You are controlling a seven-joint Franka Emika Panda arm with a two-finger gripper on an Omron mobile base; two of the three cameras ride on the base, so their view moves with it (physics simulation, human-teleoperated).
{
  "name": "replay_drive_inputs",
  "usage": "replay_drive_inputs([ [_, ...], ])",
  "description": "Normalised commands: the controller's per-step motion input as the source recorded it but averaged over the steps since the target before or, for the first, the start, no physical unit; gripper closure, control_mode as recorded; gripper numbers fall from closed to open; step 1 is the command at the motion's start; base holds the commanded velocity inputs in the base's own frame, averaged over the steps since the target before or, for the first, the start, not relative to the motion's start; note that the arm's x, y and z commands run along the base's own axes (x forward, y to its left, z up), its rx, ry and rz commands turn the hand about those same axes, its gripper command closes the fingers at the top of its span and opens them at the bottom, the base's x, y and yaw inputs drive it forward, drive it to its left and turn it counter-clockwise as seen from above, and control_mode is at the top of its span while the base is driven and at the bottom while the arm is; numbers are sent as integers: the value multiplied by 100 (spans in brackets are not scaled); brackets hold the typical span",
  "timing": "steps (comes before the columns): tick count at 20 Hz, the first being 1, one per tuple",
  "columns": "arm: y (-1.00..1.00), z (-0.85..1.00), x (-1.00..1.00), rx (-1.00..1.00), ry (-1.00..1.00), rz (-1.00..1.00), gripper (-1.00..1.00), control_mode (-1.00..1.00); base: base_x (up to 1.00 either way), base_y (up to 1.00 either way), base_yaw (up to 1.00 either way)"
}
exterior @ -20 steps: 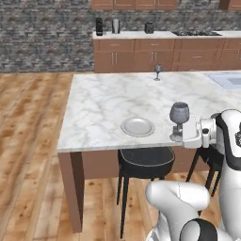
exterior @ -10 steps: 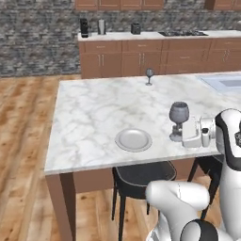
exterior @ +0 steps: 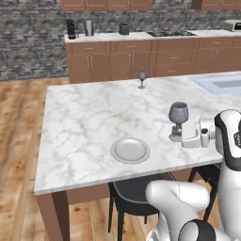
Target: Retrieve the wine glasses from the counter and place one next to each plate.
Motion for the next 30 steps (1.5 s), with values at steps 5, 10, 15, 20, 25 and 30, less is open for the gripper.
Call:
replay_drive_inputs([
  [5, 0, 0, 0, 0, 0, 0, 100, 100, 79, 0, -9],
  [10, 0, 0, 0, 0, 0, 0, 100, 100, 83, -33, 18],
  [15, -15, -15, 46, 1, 0, 5, 100, -100, 34, -10, 5],
  [20, -35, -53, 58, 1, -17, 15, 100, -100, 0, 0, 0],
  [25, -33, -58, 64, 0, -3, 9, 100, -100, 0, 0, 0],
  [30, -24, -38, 63, 0, 0, 12, 100, -100, 0, 0, 0],
])
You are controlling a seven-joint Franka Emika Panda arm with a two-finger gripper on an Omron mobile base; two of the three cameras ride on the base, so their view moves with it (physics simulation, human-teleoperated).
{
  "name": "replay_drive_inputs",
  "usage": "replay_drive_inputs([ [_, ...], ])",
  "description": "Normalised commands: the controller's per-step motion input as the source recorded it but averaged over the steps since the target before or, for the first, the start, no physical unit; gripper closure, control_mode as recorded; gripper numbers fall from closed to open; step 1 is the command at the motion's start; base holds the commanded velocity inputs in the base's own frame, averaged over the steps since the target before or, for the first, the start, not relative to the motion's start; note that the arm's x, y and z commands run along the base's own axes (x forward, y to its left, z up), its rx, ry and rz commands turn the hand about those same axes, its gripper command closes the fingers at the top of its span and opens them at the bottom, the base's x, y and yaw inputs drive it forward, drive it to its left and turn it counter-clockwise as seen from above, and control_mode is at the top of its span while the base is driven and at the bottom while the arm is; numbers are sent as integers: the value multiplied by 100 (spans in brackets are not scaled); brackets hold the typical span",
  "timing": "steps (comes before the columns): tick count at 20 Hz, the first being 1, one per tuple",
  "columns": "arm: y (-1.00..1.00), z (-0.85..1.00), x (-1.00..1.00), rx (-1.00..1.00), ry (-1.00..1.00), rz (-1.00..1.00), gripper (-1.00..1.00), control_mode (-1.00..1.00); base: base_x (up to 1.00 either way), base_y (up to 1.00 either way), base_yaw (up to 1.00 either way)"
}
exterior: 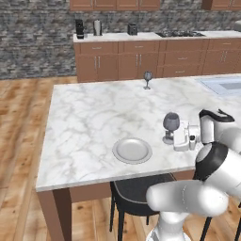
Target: Retrieve the wine glasses from the counter and place one next to each plate.
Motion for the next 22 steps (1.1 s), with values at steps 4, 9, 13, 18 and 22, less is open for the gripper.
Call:
replay_drive_inputs([
  [4, -4, -40, 57, 0, 2, 9, 100, -100, 0, 0, 0],
  [9, 0, -35, 61, 0, 1, 3, 100, -100, 0, 0, 0],
  [13, 0, -34, 56, 0, 0, 0, 100, -100, 0, 0, 0],
  [18, 0, -42, 41, 0, -1, 2, 100, -100, 0, 0, 0],
  [22, 0, -38, 26, -1, 0, 1, 100, -100, 0, 0, 0],
])
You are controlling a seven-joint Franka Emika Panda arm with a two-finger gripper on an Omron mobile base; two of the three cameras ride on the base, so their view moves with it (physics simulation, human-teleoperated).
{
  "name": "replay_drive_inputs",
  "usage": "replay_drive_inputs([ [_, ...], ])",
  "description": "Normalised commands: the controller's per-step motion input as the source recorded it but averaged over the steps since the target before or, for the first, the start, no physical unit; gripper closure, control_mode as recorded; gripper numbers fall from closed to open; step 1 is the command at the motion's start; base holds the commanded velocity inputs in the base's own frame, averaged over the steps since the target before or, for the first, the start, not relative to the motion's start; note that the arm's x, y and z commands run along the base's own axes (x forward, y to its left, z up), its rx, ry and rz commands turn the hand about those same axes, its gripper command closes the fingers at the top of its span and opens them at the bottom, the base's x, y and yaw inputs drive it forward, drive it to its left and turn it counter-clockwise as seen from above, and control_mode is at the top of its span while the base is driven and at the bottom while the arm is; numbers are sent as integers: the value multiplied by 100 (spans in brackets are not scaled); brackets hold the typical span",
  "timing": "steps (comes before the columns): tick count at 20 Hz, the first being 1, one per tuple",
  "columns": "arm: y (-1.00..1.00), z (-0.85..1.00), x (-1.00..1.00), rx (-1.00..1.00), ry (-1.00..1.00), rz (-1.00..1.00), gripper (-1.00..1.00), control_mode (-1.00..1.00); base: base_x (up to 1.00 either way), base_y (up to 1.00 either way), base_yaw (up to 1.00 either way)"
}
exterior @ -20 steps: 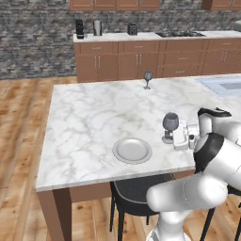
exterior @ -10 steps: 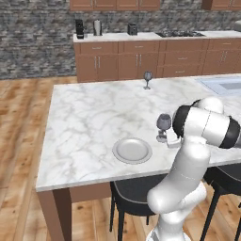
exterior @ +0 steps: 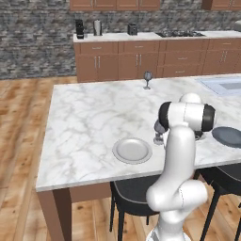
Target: Retrieve the wine glasses from the counter and place one next to each plate.
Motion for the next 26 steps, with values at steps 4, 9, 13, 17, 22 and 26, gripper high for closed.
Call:
replay_drive_inputs([
  [4, 0, -24, 17, -1, 0, 0, 100, -100, 0, 0, 0],
  [9, 0, -30, 8, -4, 0, 0, 100, -100, 0, 0, 0],
  [13, 0, -32, 3, -7, 0, 0, 100, -100, 0, 0, 0],
  [17, 0, -29, 0, -5, 0, 0, 100, -100, 0, 0, 0],
  [22, -1, -7, 0, -2, 2, 0, -100, -100, 0, 0, 0],
  [26, -20, 0, 0, 0, 8, 0, -100, -100, 0, 0, 0],
])
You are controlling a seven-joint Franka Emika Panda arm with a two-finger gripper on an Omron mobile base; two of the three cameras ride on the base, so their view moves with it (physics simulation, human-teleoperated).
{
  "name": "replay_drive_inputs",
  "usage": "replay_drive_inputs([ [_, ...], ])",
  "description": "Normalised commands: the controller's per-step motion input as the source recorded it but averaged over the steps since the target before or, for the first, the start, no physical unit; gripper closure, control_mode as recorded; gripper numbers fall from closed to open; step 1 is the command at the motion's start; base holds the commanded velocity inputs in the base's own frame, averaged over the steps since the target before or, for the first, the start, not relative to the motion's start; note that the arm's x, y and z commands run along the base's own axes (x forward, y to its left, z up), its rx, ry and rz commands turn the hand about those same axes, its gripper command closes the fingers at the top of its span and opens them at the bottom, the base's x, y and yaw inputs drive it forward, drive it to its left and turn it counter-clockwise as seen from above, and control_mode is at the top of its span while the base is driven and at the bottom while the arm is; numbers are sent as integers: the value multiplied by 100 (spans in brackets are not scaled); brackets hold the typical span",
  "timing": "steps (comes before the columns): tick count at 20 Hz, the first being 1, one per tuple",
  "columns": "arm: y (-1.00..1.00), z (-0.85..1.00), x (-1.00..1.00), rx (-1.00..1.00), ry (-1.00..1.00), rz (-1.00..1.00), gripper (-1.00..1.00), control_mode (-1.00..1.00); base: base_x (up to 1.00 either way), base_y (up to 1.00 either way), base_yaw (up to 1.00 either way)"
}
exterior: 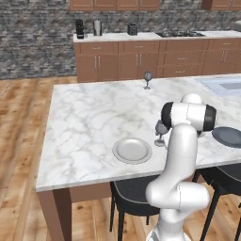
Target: Retrieve the wine glasses from the counter and place one next to each plate.
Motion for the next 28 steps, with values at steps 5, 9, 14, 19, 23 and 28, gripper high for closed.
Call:
replay_drive_inputs([
  [5, -23, 0, 0, 0, 5, -2, -100, -100, 0, 0, 0],
  [9, -21, 0, -1, 0, 3, -7, -100, -100, 0, 0, 0],
  [14, -44, 1, -10, 0, 1, -9, -100, -100, 0, 0, 0],
  [19, -24, 46, -61, 0, -4, -11, -100, -100, 0, 0, 0],
  [23, -24, 92, -99, 2, -9, -3, -100, -100, 0, 0, 0],
  [28, -2, 98, -79, 0, -13, 0, -100, -100, 0, 0, 0],
])
